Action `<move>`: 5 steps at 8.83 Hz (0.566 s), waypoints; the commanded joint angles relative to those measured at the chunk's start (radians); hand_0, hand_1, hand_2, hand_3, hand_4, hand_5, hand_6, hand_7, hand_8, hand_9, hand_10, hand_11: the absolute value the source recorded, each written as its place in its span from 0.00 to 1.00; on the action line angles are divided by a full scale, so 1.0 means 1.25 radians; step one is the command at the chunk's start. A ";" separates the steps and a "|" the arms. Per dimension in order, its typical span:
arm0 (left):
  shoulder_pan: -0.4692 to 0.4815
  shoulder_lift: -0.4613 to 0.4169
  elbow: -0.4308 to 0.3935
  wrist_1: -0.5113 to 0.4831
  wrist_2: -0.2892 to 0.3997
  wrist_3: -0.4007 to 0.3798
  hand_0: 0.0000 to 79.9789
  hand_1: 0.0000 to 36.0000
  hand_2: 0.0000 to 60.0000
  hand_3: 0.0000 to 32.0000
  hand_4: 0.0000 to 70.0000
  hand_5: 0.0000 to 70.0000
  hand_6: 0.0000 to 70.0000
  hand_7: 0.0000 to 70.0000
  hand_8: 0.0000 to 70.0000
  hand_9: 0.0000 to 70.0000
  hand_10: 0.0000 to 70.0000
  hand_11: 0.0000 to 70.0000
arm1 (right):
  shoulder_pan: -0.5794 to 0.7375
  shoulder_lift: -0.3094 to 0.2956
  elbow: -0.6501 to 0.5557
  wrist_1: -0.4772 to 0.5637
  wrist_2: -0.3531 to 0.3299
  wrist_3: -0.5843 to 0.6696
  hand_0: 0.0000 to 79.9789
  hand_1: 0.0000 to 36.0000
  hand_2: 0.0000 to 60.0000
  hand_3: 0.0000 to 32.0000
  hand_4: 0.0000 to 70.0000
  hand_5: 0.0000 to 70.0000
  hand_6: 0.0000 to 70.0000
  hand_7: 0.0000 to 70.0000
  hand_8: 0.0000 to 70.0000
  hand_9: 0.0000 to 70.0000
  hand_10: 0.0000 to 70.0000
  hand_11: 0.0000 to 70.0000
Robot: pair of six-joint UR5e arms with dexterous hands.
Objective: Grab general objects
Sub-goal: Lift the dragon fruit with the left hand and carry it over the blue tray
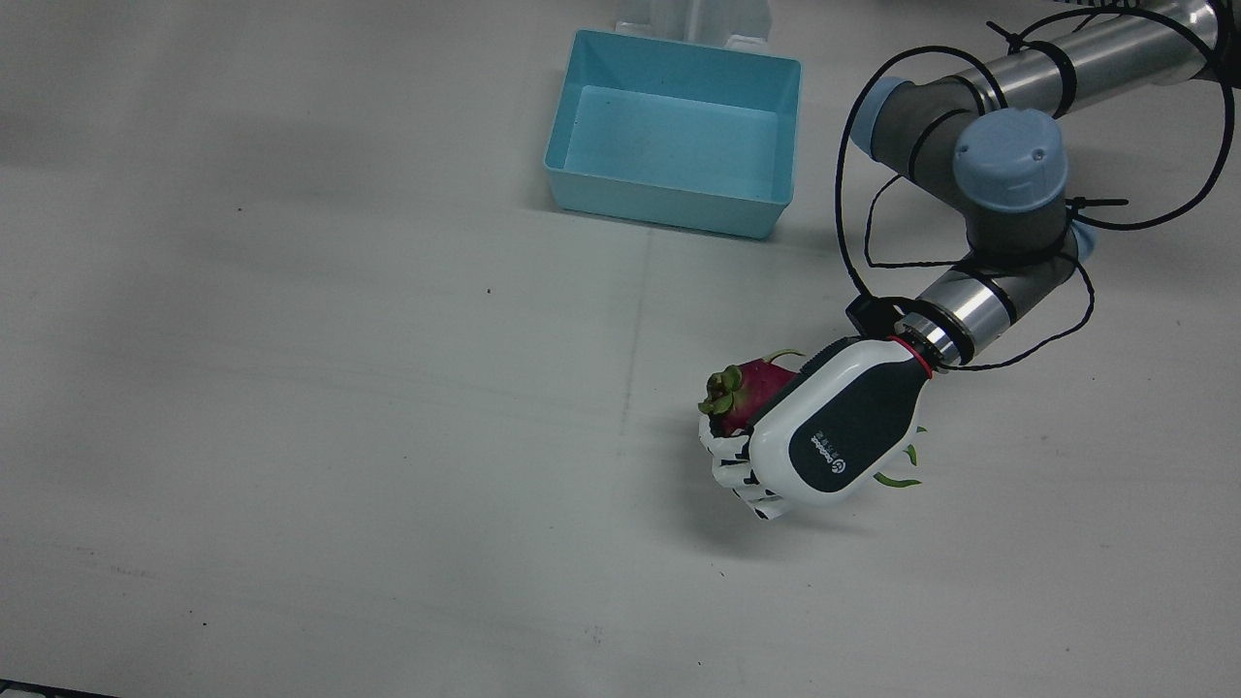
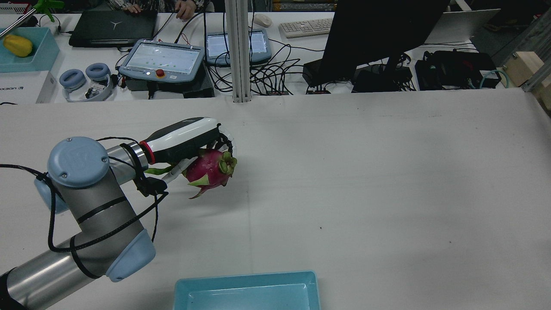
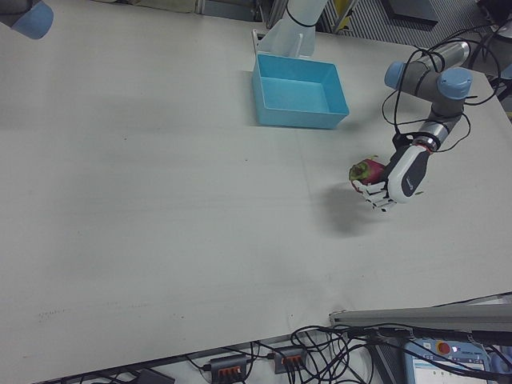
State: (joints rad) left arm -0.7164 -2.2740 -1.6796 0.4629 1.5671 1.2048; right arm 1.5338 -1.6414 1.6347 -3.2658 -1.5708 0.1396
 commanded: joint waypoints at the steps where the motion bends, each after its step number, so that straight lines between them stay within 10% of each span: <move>1: 0.034 -0.063 -0.108 0.084 0.168 -0.004 1.00 1.00 1.00 0.00 1.00 1.00 1.00 1.00 1.00 1.00 1.00 1.00 | 0.000 0.000 0.000 0.000 0.000 0.000 0.00 0.00 0.00 0.00 0.00 0.00 0.00 0.00 0.00 0.00 0.00 0.00; 5: 0.060 -0.062 -0.252 0.154 0.292 -0.016 1.00 1.00 1.00 0.00 1.00 1.00 1.00 1.00 1.00 1.00 1.00 1.00 | 0.000 0.000 0.002 0.000 0.000 -0.001 0.00 0.00 0.00 0.00 0.00 0.00 0.00 0.00 0.00 0.00 0.00 0.00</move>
State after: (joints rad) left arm -0.6672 -2.3510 -1.9186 0.6355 1.8357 1.1896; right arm 1.5340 -1.6414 1.6364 -3.2659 -1.5708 0.1388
